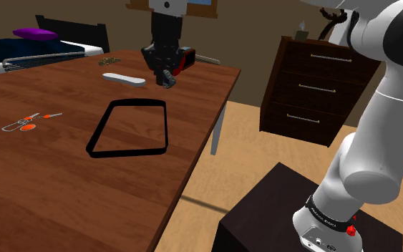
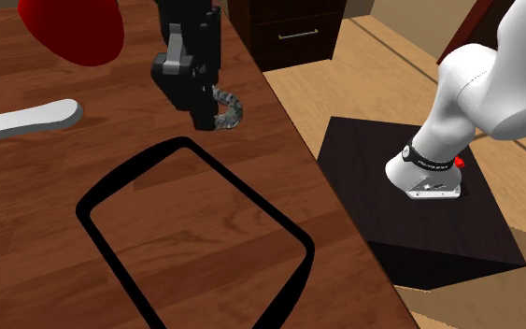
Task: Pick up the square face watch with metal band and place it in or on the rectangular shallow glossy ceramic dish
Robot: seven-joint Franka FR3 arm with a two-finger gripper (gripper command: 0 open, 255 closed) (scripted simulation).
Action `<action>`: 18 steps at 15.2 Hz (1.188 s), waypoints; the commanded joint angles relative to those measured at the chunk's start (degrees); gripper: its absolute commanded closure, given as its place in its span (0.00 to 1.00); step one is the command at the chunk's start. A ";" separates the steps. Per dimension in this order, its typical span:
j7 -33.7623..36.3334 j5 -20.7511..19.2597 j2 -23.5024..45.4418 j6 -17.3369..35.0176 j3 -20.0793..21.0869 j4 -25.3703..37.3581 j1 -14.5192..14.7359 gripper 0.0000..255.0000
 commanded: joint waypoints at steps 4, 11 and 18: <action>7.43 -4.11 8.66 -2.43 2.85 10.54 5.02 1.00; 7.49 -3.71 7.68 2.68 2.77 4.51 4.75 1.00; 7.29 -3.36 6.79 8.08 2.64 -1.71 4.32 1.00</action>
